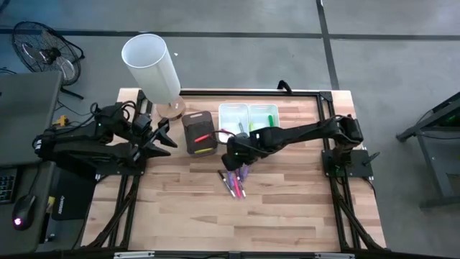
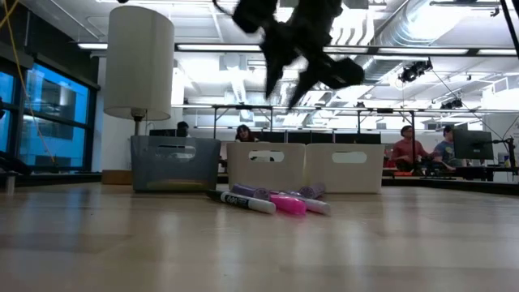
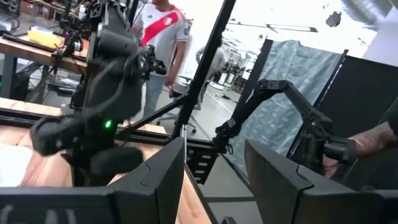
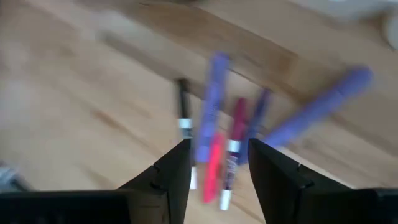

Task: Pick & Place Markers
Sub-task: Put the right purple highlighter pen into the right white bin

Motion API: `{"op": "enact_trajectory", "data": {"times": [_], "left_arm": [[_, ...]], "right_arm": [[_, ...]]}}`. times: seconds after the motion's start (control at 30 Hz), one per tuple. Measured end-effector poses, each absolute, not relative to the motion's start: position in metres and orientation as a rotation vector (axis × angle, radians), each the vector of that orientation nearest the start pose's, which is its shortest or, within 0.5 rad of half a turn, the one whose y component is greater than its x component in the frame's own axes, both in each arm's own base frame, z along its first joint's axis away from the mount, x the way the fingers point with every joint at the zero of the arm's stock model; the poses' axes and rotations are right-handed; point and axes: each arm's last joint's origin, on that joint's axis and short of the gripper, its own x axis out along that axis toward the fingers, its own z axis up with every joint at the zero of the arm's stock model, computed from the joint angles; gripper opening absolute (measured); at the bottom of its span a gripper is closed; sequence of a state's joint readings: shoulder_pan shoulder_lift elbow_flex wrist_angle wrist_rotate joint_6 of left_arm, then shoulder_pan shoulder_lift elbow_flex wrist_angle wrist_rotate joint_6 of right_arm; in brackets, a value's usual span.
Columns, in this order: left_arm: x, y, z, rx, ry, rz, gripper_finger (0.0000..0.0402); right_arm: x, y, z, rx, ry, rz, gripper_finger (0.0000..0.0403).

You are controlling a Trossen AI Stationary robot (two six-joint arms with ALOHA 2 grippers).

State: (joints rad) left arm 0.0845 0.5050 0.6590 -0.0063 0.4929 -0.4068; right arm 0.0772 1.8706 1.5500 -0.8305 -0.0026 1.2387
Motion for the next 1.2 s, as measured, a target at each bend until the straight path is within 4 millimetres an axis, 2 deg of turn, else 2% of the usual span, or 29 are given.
{"op": "enact_trajectory", "data": {"times": [0.13,0.3,0.43,0.57,0.73,1.2], "left_arm": [[0.115,-0.004,0.341,-0.351,-0.051,-0.429,0.0166],[0.115,-0.005,0.339,-0.353,-0.027,-0.447,0.0166],[0.115,-0.005,0.339,-0.353,-0.025,-0.453,0.0166],[0.115,-0.005,0.339,-0.356,-0.021,-0.453,0.0166],[0.115,-0.005,0.337,-0.360,-0.005,-0.450,0.0166],[0.115,-0.005,0.336,-0.362,0.001,-0.450,0.0166]], "right_arm": [[0.379,0.030,0.220,1.149,1.070,-0.744,0.0156],[0.375,0.028,0.194,1.243,0.968,-0.843,0.0172],[0.372,0.025,0.178,1.338,0.920,-0.880,0.0179],[0.361,0.022,0.163,1.417,0.977,-0.953,0.0182],[0.359,0.020,0.161,1.428,1.000,-0.961,0.0182],[0.362,-0.003,0.153,1.439,0.988,-0.995,0.0181]]}}
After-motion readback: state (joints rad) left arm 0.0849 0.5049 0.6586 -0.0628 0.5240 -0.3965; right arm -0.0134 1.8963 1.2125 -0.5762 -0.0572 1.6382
